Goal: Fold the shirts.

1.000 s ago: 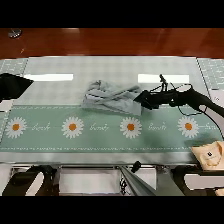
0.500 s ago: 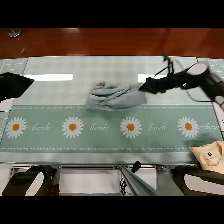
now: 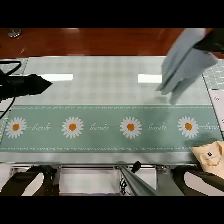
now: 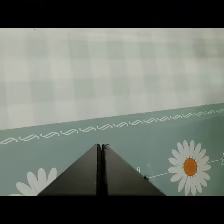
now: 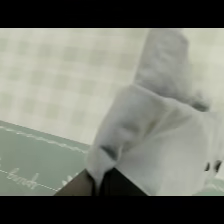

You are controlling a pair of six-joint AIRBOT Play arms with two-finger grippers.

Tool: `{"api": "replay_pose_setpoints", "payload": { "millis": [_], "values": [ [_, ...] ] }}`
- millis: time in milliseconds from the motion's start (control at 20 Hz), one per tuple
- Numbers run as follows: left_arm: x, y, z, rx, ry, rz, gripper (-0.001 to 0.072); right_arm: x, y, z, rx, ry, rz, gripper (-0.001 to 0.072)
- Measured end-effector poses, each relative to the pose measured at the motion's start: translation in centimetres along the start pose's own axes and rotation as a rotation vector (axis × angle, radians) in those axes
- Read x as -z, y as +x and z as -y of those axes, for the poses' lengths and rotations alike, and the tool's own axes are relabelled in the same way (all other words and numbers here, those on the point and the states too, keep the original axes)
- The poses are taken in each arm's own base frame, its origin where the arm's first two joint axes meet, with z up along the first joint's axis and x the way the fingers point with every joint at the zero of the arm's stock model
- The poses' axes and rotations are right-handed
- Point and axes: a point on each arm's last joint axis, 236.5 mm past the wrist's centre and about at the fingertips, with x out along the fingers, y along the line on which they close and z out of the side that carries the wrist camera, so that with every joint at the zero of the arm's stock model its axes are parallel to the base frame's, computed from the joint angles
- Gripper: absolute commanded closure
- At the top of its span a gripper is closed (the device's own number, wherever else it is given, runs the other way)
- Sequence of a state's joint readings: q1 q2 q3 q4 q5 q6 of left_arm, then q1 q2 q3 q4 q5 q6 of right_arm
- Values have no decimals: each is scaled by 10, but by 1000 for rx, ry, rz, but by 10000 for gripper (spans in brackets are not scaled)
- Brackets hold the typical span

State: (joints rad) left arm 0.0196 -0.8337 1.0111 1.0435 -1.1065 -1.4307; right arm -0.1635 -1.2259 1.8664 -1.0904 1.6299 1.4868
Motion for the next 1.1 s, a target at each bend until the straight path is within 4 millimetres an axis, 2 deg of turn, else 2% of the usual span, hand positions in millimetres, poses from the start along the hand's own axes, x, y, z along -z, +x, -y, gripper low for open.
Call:
{"api": "replay_pose_setpoints", "payload": {
  "millis": [150,350,600,750,900,1100],
  "values": [
    [6,12,7,25,18,-36,684,11,-28,39,106,77,-23,683],
    [9,17,11,38,34,-51,684,34,-64,106,286,235,-41,683],
    [1,19,11,36,53,-18,684,70,-111,179,509,462,-40,683],
    [-12,19,9,27,69,38,684,100,-123,203,596,559,-82,683],
    [-29,18,6,13,90,109,684,145,-133,223,686,671,-152,683],
    [-55,16,1,-11,103,217,684,203,-152,233,772,825,-209,683]
  ]
}}
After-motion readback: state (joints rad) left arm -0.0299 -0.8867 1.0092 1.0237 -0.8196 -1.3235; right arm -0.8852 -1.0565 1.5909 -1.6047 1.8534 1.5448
